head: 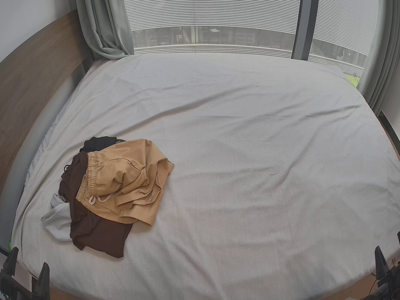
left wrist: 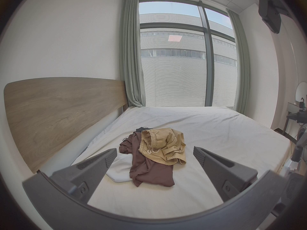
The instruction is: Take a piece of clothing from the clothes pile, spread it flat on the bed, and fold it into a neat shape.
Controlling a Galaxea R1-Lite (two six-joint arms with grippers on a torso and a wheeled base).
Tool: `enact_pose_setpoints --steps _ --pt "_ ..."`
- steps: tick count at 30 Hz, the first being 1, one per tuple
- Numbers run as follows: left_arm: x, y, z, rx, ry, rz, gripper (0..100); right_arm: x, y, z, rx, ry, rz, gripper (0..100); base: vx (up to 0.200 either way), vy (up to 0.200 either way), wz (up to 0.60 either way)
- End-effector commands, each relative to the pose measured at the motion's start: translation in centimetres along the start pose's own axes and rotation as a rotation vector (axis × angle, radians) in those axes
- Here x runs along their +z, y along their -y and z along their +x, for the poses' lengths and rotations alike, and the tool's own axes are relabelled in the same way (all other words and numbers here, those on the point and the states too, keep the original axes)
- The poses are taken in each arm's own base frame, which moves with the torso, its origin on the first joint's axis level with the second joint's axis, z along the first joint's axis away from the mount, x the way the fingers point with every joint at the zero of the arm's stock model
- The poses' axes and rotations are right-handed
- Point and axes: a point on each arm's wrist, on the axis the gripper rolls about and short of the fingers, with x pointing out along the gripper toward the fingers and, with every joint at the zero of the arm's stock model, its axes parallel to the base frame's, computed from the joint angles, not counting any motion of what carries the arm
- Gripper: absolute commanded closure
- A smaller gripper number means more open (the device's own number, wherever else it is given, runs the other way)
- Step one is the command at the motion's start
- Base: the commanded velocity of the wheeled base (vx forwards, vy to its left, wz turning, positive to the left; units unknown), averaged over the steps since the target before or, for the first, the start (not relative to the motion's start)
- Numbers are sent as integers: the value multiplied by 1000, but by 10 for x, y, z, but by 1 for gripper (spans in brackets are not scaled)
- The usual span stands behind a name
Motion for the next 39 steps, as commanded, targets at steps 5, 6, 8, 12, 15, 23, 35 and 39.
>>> enact_pose_setpoints --steps 5,6,8,12,15,23,35,39 --pt "-5 0 0 2 -1 -8 0 -5 0 0 0 -4 0 0 0 0 0" --pt "-5 0 0 3 -1 -9 0 -5 0 0 0 -4 0 0 0 0 0" --pt "-5 0 0 3 2 -18 0 -5 0 0 0 -4 -2 0 0 0 0" --pt "-5 0 0 3 0 -15 0 -5 0 0 -2 -4 0 0 0 0 0" --pt "-5 0 0 2 2 -14 0 -5 0 0 -3 -4 1 0 0 0 0" --pt "-5 0 0 -1 0 -14 0 -5 0 0 -7 -4 3 0 0 0 0" --pt "29 0 6 -34 38 -51 0 -5 0 0 -2 -4 6 0 0 0 0" --pt "45 0 11 -44 19 -157 0 -5 0 0 7 -3 -4 0 0 0 0"
